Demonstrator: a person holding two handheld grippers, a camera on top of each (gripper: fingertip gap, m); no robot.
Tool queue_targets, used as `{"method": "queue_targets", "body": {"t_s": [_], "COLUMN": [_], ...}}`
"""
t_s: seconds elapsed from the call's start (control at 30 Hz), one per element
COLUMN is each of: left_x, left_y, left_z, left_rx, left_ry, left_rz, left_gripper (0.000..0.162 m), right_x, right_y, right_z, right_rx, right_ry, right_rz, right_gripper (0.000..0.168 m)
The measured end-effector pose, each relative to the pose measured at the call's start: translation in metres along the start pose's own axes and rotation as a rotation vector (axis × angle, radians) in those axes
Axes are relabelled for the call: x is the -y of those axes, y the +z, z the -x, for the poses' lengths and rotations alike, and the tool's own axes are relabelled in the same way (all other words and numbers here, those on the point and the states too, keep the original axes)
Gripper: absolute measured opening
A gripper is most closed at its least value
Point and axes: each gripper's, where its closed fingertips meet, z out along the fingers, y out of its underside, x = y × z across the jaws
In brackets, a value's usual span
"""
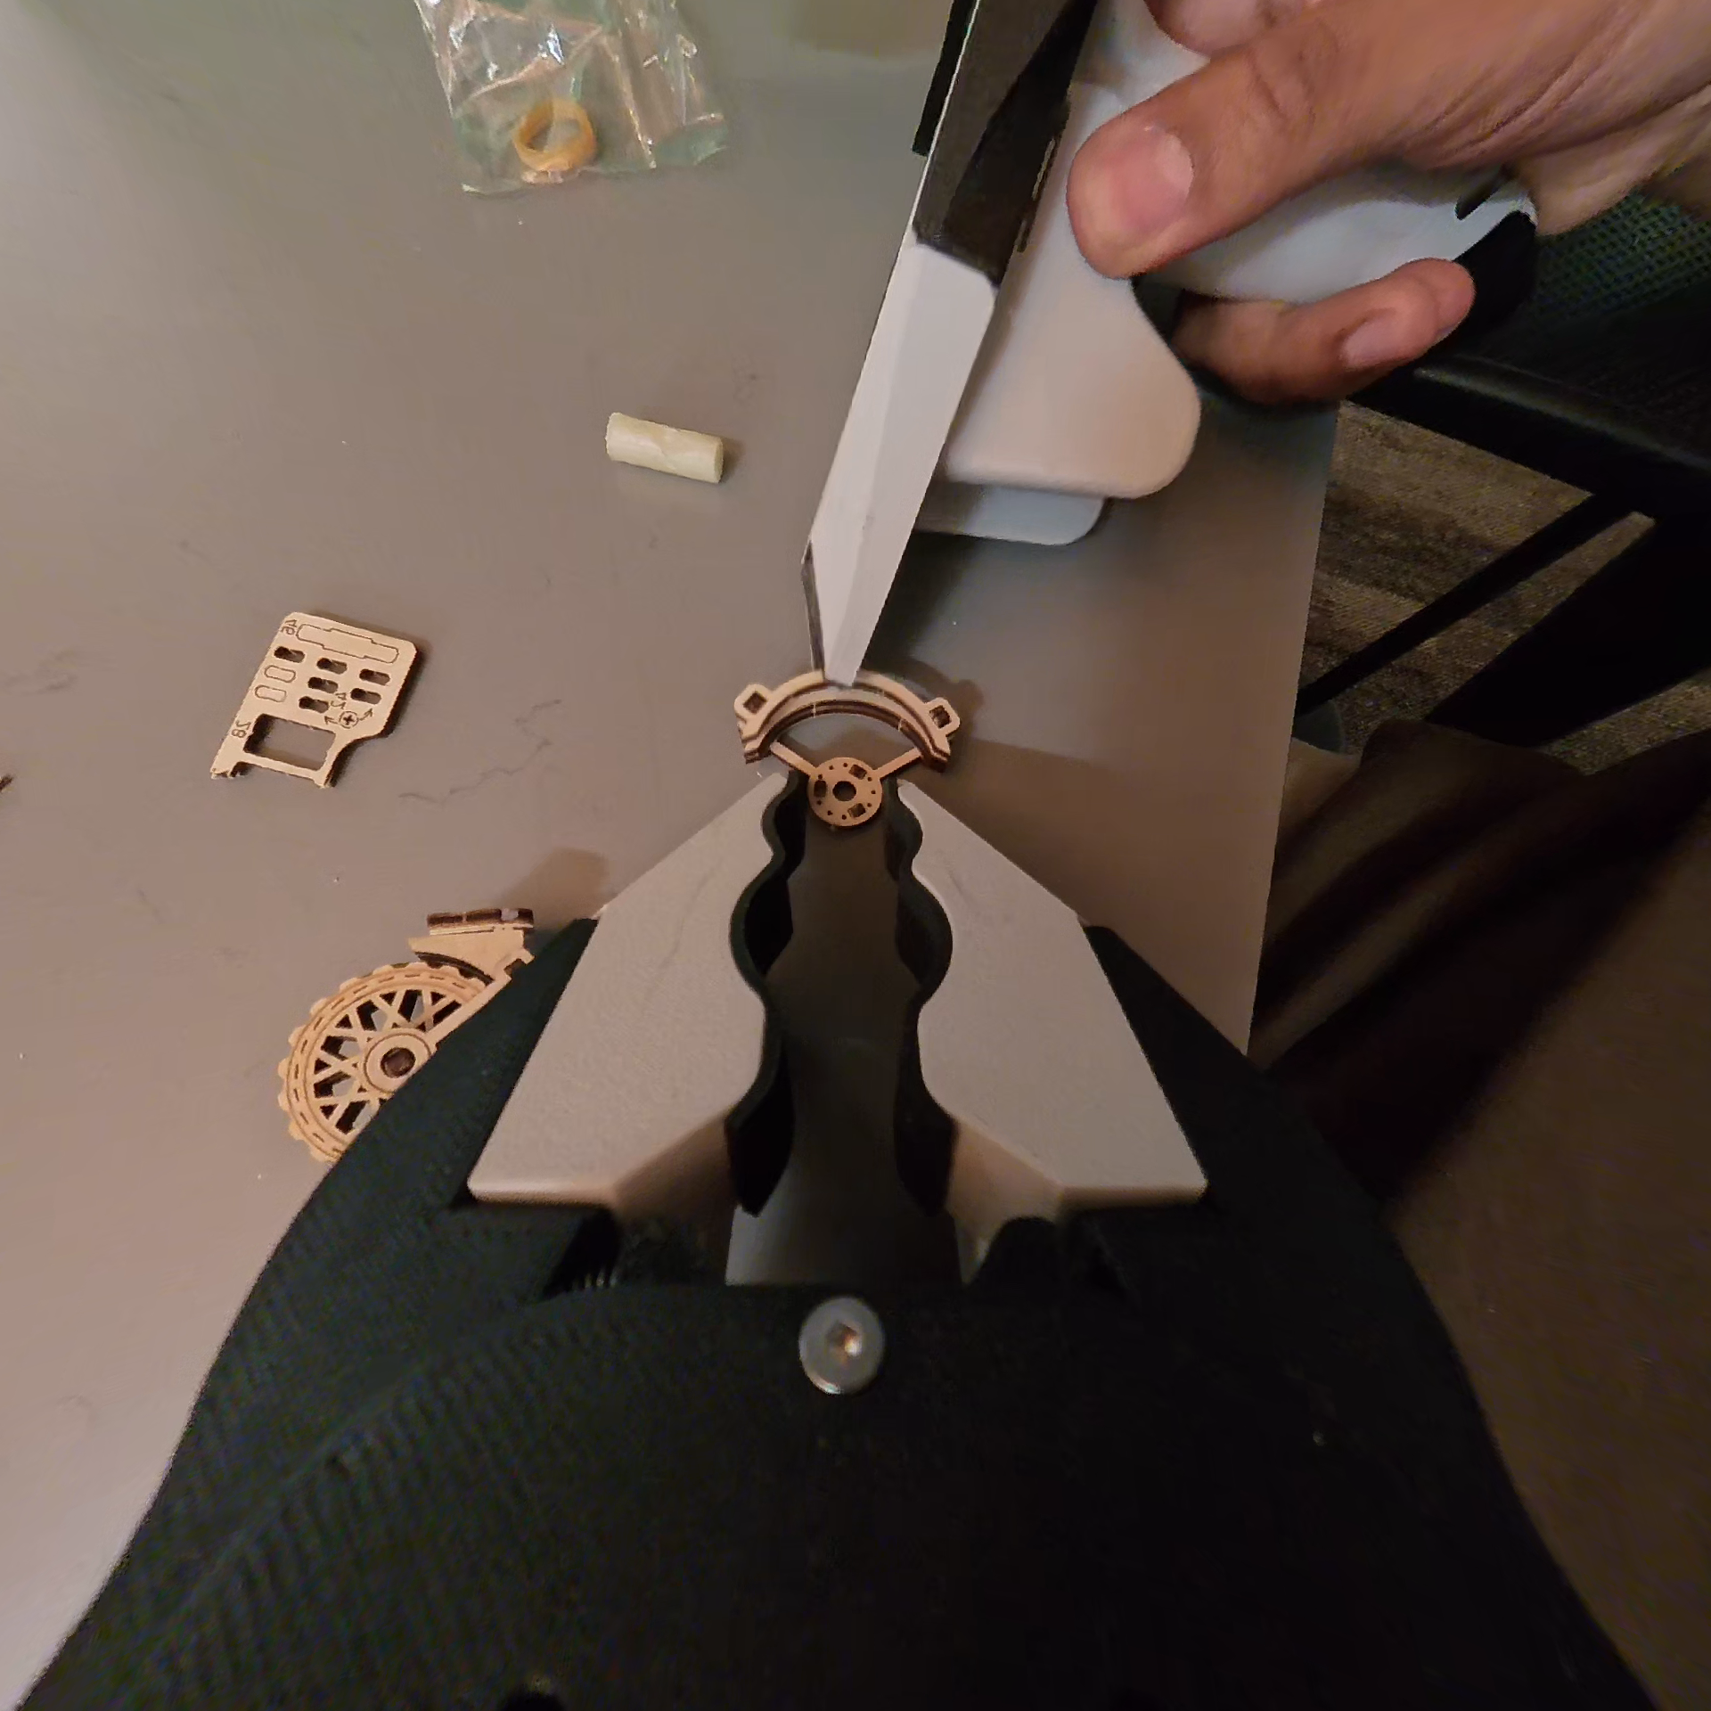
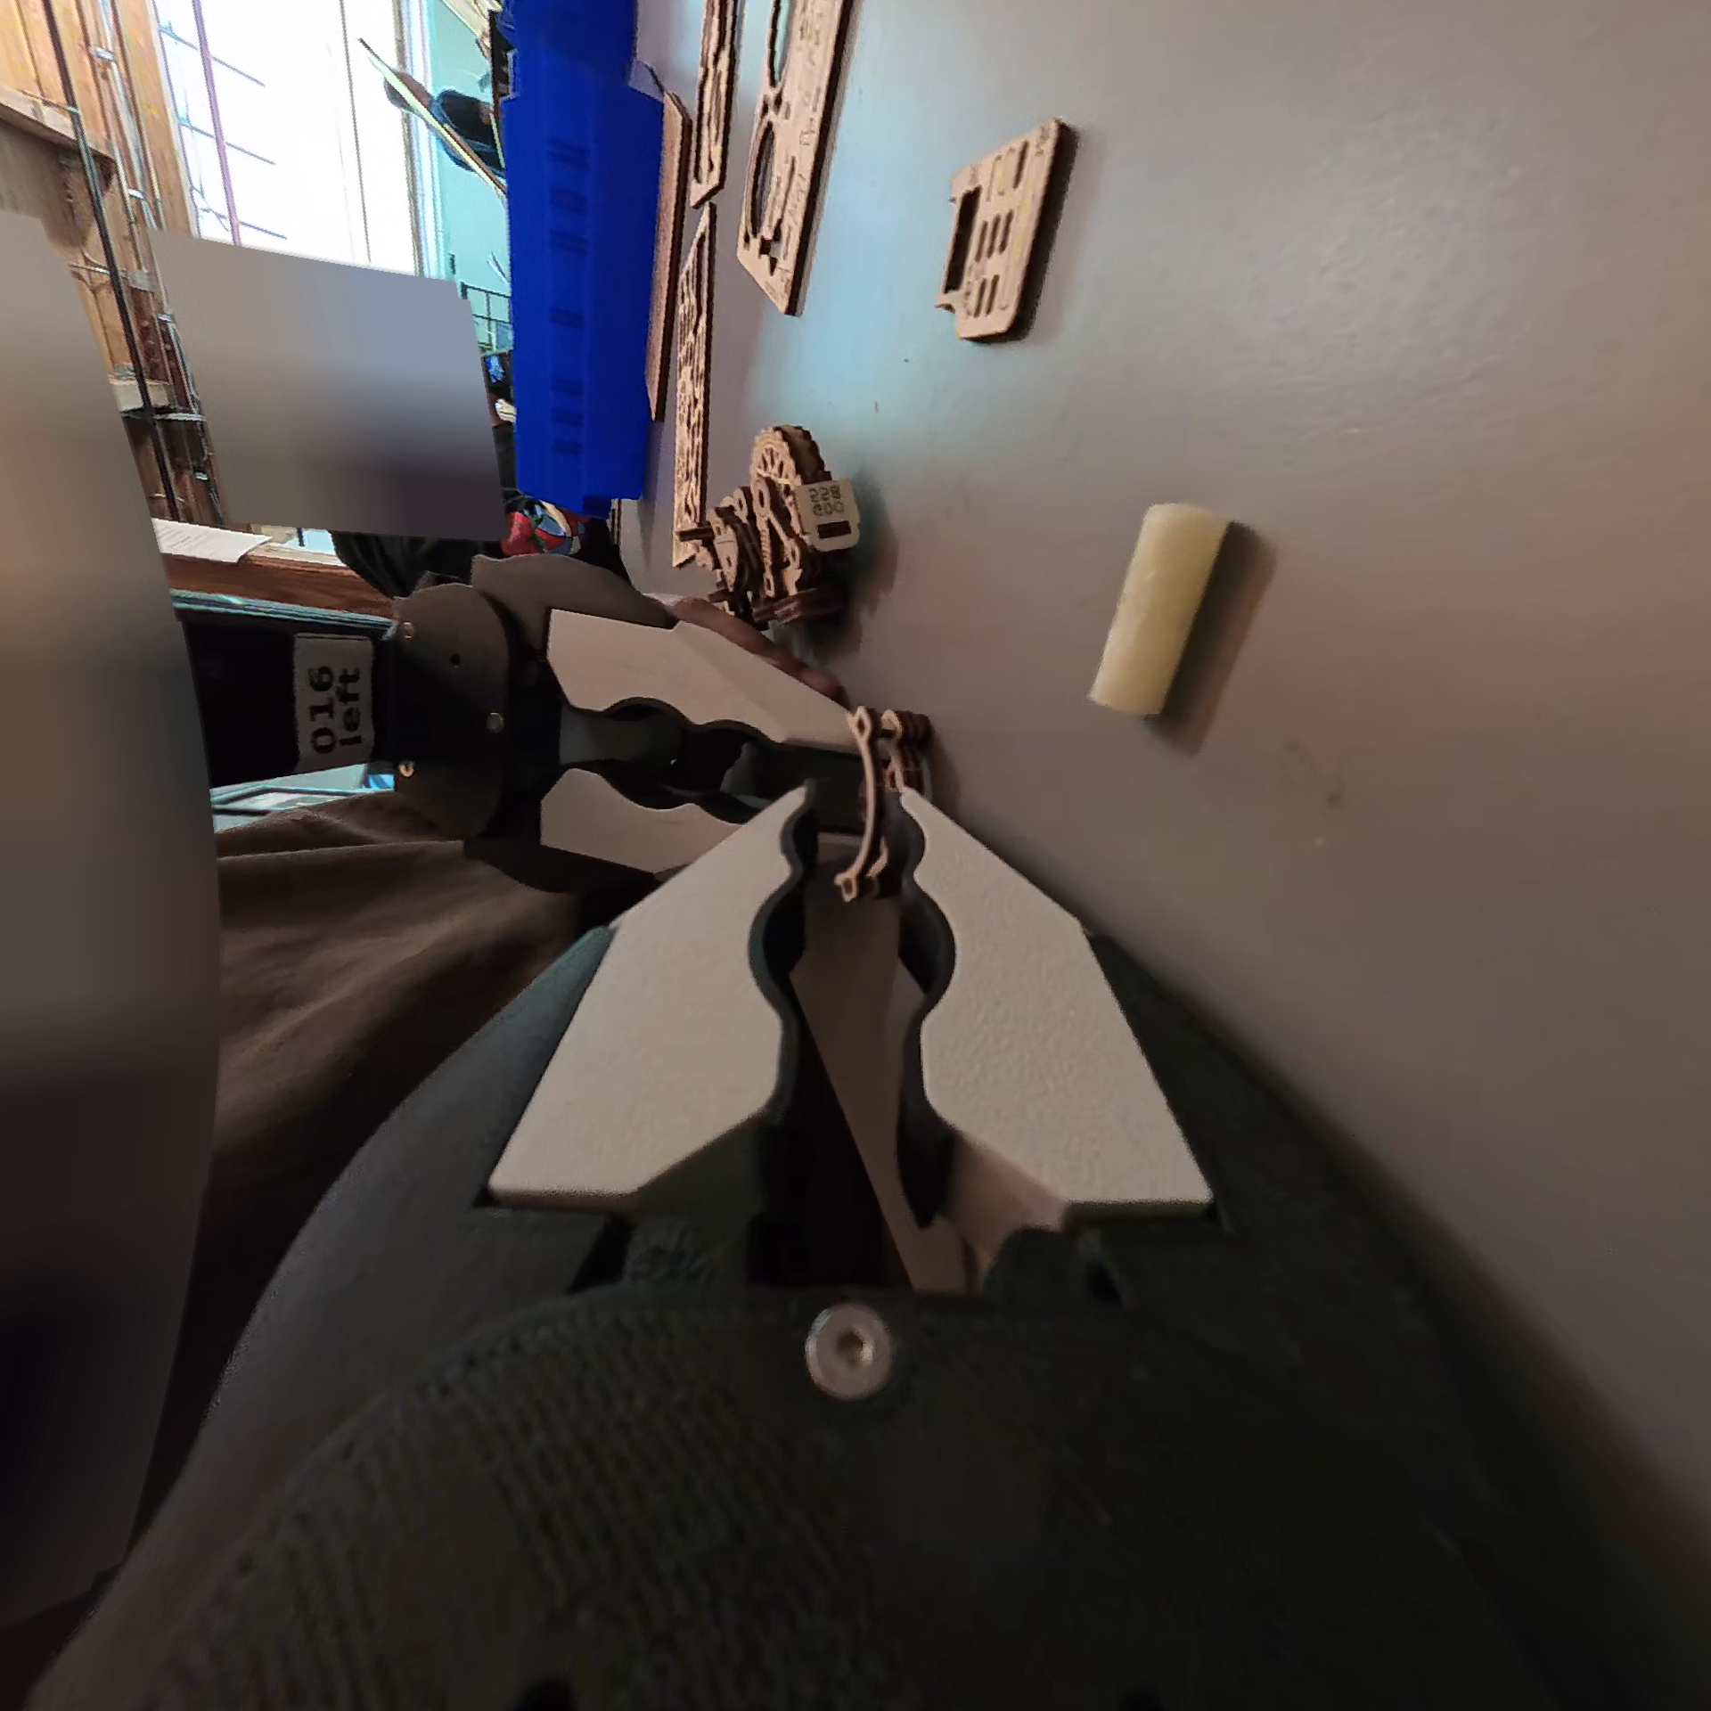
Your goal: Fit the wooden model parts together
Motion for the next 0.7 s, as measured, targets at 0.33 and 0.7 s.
{"method": "queue_targets", "body": {"t_s": [0.33,0.7], "left_x": [0.0000,0.0000], "left_y": [0.0001,-0.0002], "left_z": [0.0000,-0.0002], "left_rx": [-0.004,-0.009], "left_ry": [-0.005,-0.008], "left_rz": [0.000,-0.001], "left_gripper": [0.014,0.014], "right_x": [0.0019,0.0029], "right_y": [-0.0032,-0.0003], "right_z": [-0.0017,-0.0054], "right_rx": [-0.076,-0.111], "right_ry": [-0.090,-0.110], "right_rz": [-0.018,-0.010], "right_gripper": [0.004,0.001]}}
